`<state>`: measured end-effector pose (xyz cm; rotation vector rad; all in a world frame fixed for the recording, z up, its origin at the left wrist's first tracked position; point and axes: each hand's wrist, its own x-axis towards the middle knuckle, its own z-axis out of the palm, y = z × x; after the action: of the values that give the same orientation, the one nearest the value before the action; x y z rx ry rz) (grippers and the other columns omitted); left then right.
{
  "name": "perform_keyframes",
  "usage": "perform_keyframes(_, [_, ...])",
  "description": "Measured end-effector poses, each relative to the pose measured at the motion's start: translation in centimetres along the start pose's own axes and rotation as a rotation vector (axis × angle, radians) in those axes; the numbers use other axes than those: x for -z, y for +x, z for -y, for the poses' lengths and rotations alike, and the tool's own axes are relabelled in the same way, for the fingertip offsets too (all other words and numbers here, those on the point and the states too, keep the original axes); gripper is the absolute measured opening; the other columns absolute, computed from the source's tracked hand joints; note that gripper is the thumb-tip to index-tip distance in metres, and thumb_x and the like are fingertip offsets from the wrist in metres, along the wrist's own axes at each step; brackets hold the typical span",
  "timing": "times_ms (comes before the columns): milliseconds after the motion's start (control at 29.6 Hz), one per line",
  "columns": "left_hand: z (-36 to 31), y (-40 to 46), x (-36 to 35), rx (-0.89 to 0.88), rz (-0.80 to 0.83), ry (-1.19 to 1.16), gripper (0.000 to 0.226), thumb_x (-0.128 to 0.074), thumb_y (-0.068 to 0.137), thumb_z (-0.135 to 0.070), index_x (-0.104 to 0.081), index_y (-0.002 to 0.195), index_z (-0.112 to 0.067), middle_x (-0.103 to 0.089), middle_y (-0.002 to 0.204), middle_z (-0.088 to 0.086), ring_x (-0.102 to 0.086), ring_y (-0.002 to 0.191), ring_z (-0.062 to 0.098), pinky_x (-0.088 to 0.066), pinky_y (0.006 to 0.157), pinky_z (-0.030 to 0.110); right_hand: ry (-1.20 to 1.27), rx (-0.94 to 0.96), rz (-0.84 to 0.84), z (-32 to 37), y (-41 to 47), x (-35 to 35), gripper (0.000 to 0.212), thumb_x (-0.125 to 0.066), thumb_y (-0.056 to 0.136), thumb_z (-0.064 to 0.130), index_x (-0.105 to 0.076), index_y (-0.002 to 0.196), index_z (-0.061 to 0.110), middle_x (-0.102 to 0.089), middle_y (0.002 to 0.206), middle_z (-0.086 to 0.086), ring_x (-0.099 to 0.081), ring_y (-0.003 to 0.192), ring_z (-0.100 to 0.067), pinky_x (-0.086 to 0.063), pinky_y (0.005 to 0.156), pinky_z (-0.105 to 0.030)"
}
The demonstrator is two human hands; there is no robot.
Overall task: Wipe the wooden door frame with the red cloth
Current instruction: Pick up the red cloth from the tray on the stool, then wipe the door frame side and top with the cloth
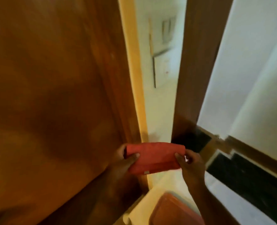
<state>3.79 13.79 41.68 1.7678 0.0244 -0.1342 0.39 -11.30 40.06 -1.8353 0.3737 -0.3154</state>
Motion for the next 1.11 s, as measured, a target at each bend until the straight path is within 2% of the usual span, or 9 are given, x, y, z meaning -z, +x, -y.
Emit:
perform_keyframes(169, [-7.4,-1.9,8.8,-0.130,-0.220,0.109,0.042,-0.077,0.063,-0.034,-0.062,0.099,-0.018,-0.070,0.086,-0.005,-0.066,0.072,0.003,-0.049,0.060,0.017,0.087,0.197,-0.002,11.4,0.7,-7.4,0.026,-0.066,0.091,0.028,-0.071,0.104,0.005,-0.071,0.085,-0.011,-0.065,0.076,-0.025,-0.042,0.061,-0.024])
perform_keyframes(304, [-10.8,-2.1,12.0,-0.215,-0.327,0.236,0.065,-0.067,0.048,-0.061,-0.060,0.095,-0.017,-0.064,0.081,0.000,-0.057,0.068,0.011,-0.045,0.061,0.030,0.155,0.190,-0.018,17.0,0.0,-11.9,0.036,-0.053,0.099,0.027,-0.057,0.130,0.009,-0.066,0.124,-0.015,-0.061,0.113,-0.034,-0.047,0.092,-0.038])
perform_keyframes(405, [-12.5,-2.2,13.6,-0.273,-0.302,0.342,0.059,-0.064,0.050,-0.067,-0.060,0.093,-0.027,-0.066,0.079,-0.009,-0.060,0.066,0.007,-0.044,0.054,0.018,0.223,0.283,-0.023,18.7,-1.4,-14.9,0.061,-0.051,0.097,0.038,-0.032,0.150,0.015,-0.046,0.148,-0.015,-0.046,0.133,-0.034,-0.039,0.109,-0.045])
perform_keyframes(473, [-14.2,-2.5,14.2,-0.346,-0.233,0.483,0.048,-0.068,0.063,-0.060,-0.062,0.100,-0.030,-0.070,0.090,-0.011,-0.067,0.078,0.007,-0.048,0.064,0.019,0.157,0.313,-0.018,18.9,-2.6,-16.7,0.085,-0.046,0.091,0.056,-0.008,0.155,0.015,-0.021,0.161,-0.018,-0.029,0.143,-0.036,-0.031,0.115,-0.045])
perform_keyframes(574, [-19.3,-2.9,15.7,-0.614,-0.265,0.790,0.042,-0.061,0.088,-0.042,-0.059,0.126,-0.025,-0.068,0.122,-0.007,-0.064,0.111,0.012,-0.052,0.090,0.031,-0.025,0.452,-0.039,19.8,-2.5,-18.5,0.086,-0.049,0.096,0.042,0.016,0.147,0.019,0.008,0.163,-0.013,-0.012,0.149,-0.036,-0.030,0.115,-0.049])
perform_keyframes(709, [-31.3,-3.7,18.7,-1.153,-0.638,1.298,0.050,-0.045,0.094,-0.043,-0.048,0.140,-0.024,-0.055,0.144,0.006,-0.048,0.134,0.029,-0.040,0.105,0.050,-0.071,0.704,-0.248,26.9,0.0,-18.3,0.086,-0.048,0.094,0.047,0.000,0.153,0.006,-0.003,0.162,-0.017,-0.007,0.149,-0.036,-0.022,0.118,-0.053])
perform_keyframes(811, [-39.3,-2.9,21.7,-1.041,-0.903,1.526,0.064,-0.044,0.094,-0.046,-0.030,0.150,-0.018,-0.030,0.157,0.019,-0.026,0.144,0.041,-0.022,0.114,0.062,-0.148,0.837,-0.341,34.9,2.7,-16.7,0.084,-0.047,0.094,0.045,-0.008,0.153,0.000,-0.009,0.161,-0.025,-0.008,0.148,-0.041,-0.014,0.116,-0.050])
perform_keyframes(946, [-43.4,-1.8,24.6,-0.901,-1.021,1.618,0.076,-0.039,0.095,-0.052,-0.012,0.155,-0.016,-0.006,0.164,0.021,-0.004,0.150,0.039,-0.003,0.116,0.065,-0.171,1.020,-0.507,43.2,5.7,-14.5,0.073,-0.056,0.092,0.024,-0.020,0.151,-0.002,-0.020,0.158,-0.027,-0.019,0.145,-0.046,-0.023,0.112,-0.054])
perform_keyframes(1115, [-43.2,-1.1,24.8,-0.914,-1.088,1.676,0.076,-0.032,0.095,-0.056,-0.011,0.156,-0.016,-0.006,0.164,0.020,-0.004,0.151,0.038,-0.003,0.117,0.065,-0.391,1.086,-0.512,36.2,7.0,-15.9,0.071,-0.062,0.092,0.017,-0.023,0.148,-0.003,-0.029,0.152,-0.034,-0.029,0.139,-0.052,-0.037,0.106,-0.061])
